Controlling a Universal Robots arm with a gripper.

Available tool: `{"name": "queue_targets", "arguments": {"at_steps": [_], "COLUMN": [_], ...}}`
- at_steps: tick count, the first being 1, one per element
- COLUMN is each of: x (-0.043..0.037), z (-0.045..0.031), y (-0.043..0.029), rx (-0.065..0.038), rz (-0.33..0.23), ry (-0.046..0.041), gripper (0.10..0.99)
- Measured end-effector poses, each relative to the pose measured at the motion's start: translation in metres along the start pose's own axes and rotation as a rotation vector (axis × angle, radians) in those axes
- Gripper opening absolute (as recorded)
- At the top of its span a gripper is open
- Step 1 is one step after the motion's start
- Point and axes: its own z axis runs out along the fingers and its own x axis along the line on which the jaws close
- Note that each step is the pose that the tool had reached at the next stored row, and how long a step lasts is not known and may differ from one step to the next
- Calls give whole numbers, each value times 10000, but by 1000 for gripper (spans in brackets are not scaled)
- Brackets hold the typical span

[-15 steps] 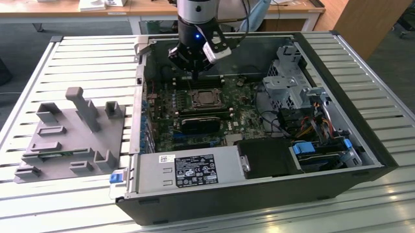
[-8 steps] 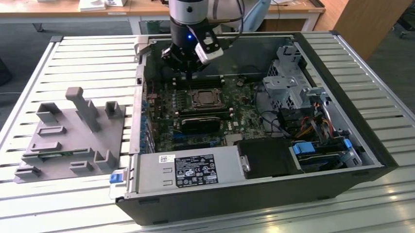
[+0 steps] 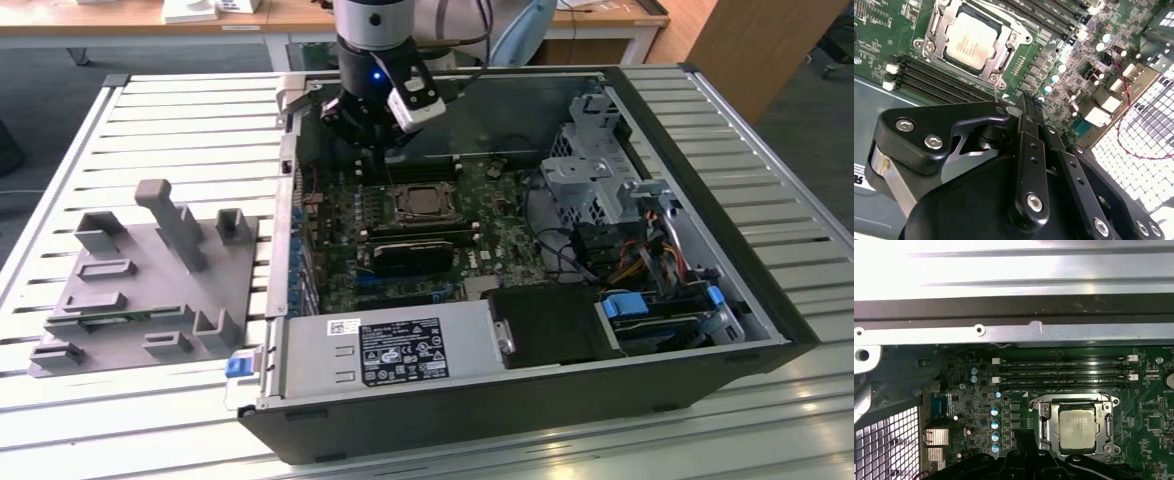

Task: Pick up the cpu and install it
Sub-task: 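Install the first cpu locking lever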

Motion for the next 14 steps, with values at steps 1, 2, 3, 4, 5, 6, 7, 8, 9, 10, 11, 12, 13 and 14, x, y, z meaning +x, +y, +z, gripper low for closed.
{"name": "queue_targets", "arguments": {"at_steps": [1,2,3,4,5,6,7,8,9,10,11,12,13,14], "x": [2,6,9,13,16,19,22,26,29,33,36,39,41,43], "z": [2,4,7,9,12,15,18,20,23,26,29,32,35,38], "y": [10,20,29,39,50,62,73,83,94,103,112,122,134,148], "rx": [0,0,0,0,-1,0,0,1,0,1,0,-1,-2,-1], "rz": [0,0,1,1,1,0,0,0,0,0,0,0,1,1], "ry": [-1,0,0,0,-1,0,0,0,0,0,-1,-1,-1,-1], "gripper": [106,106,106,106,106,106,106,106,106,106,106,106,106,106]}}
